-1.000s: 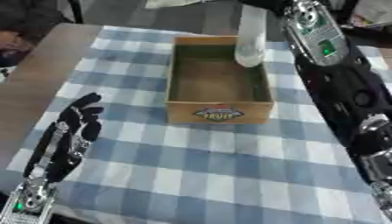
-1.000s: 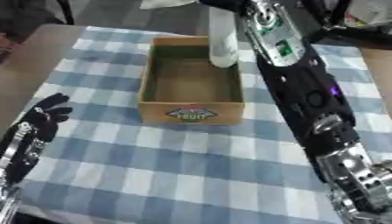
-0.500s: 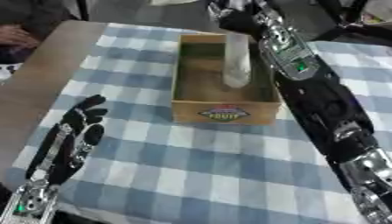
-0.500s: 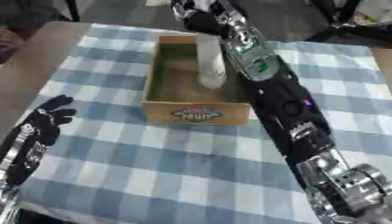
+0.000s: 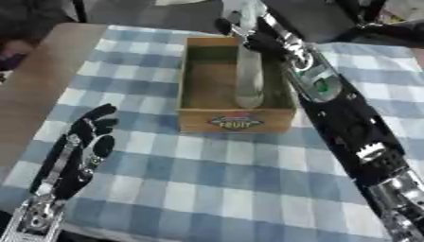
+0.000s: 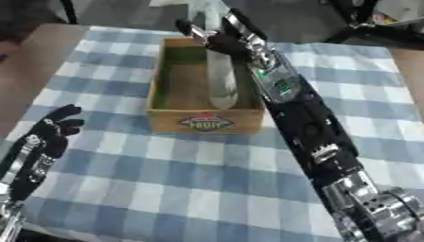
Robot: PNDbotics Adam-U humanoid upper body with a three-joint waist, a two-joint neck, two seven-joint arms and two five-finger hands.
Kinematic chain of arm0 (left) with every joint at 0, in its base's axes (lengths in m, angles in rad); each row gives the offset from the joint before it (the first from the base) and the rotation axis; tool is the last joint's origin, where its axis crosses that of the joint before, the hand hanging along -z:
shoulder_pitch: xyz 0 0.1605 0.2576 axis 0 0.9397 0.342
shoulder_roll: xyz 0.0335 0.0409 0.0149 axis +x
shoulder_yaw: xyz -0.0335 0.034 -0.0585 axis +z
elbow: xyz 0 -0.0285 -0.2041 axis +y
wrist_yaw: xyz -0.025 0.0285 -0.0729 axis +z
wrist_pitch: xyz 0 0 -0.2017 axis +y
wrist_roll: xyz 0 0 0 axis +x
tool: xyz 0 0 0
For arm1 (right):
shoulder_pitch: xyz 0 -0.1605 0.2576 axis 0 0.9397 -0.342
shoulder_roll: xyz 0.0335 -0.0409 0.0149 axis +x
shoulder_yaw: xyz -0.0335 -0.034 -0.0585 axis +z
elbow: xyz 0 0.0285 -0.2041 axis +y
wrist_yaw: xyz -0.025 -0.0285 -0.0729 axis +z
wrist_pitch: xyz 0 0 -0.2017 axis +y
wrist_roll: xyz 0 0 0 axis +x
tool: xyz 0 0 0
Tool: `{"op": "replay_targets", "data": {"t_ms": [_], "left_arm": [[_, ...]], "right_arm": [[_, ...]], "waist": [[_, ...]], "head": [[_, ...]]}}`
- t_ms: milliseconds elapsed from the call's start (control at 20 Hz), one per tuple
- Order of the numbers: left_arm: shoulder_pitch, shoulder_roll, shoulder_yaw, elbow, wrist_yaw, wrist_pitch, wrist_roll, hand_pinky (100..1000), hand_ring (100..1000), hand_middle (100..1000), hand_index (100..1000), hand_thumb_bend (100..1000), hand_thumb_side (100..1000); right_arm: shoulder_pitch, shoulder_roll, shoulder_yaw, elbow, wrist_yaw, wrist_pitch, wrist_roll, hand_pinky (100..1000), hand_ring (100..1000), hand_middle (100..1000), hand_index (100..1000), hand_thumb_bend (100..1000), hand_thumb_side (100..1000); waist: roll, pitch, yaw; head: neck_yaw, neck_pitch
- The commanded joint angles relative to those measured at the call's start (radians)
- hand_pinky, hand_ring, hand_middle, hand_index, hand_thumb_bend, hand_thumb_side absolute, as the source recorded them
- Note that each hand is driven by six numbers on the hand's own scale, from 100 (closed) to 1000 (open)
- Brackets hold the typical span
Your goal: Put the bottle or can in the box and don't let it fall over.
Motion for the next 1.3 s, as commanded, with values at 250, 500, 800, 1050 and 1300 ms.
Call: {"op": "replay_targets", "data": {"t_ms": [250, 500, 800, 1050, 1300], "left_arm": [[0.008, 0.015, 0.013, -0.009, -0.009, 0.001, 0.01, 844, 822, 860, 947, 552, 897], [0.021, 0.019, 0.017, -0.005, -0.011, 0.002, 0.014, 844, 821, 859, 946, 553, 897], [0.04, 0.026, 0.025, 0.0, -0.008, 0.002, 0.023, 844, 821, 859, 946, 551, 897], [0.05, 0.032, 0.032, 0.004, -0.013, 0.005, 0.035, 844, 820, 859, 946, 549, 890], [0.058, 0.037, 0.043, 0.006, -0.015, 0.008, 0.052, 843, 821, 860, 946, 551, 895]], "right_arm": [[0.011, -0.036, -0.001, -0.113, -0.022, 0.008, 0.012, 846, 981, 945, 1000, 613, 689], [0.044, -0.044, 0.015, -0.177, -0.072, 0.028, 0.014, 839, 975, 939, 1000, 621, 678], [0.091, -0.071, 0.024, -0.251, -0.106, 0.054, -0.005, 834, 970, 932, 1000, 619, 672], [0.16, -0.095, 0.019, -0.292, -0.128, 0.072, -0.009, 831, 974, 936, 1000, 603, 658], [0.263, -0.135, -0.005, -0.371, -0.17, 0.075, -0.016, 814, 973, 939, 1000, 585, 634]], "waist": [[0.007, -0.028, -0.034], [0.008, -0.042, -0.074], [0.004, -0.059, -0.138], [-0.001, -0.068, -0.192], [-0.01, -0.071, -0.246]], "head": [[0.015, 0.016], [0.031, 0.028], [0.053, 0.045], [0.075, 0.054], [0.105, 0.06]]}}
